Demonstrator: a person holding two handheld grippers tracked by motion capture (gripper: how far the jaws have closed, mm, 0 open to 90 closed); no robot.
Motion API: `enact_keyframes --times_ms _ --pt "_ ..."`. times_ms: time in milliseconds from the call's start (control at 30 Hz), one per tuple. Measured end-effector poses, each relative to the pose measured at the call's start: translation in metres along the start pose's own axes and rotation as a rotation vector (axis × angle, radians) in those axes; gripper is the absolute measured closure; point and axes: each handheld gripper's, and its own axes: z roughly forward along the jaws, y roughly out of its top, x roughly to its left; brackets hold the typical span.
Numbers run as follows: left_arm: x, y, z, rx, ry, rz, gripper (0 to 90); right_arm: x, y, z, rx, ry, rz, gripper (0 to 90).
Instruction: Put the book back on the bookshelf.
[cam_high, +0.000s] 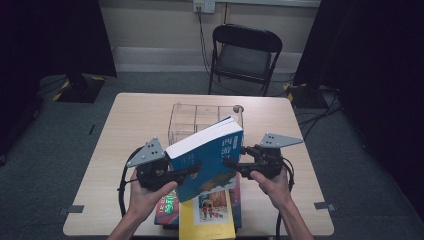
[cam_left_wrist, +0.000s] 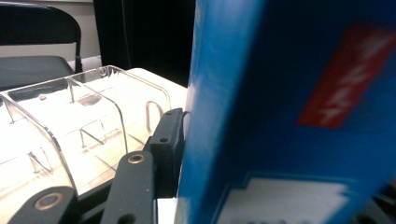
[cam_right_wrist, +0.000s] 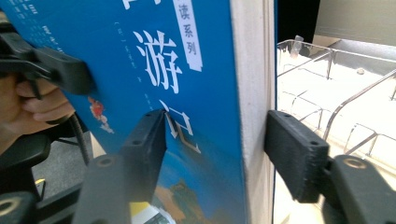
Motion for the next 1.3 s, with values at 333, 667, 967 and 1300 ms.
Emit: enact_keyframes --times_ms 333,667,967,1300 --pt "0.002 -0.003 0.010 -0.002 -0.010 0.024 47.4 0.001 0.001 -0.002 0.019 -0.009 -0.015 46.5" --pt "0.002 0.000 0.012 0.003 0.081 0.010 59.4 0.000 0.004 0.003 0.017 -0.035 -0.011 51.4" --pt "0.018 0.004 0.004 -0.018 0.116 -0.031 61.0 -0.005 0.014 0.027 -0.014 -0.055 -0.006 51.8" --pt "0.026 0.003 -0.025 -0.045 0.209 -0.012 61.1 0.007 0.031 0.059 -0.055 -0.033 -0.027 52.2"
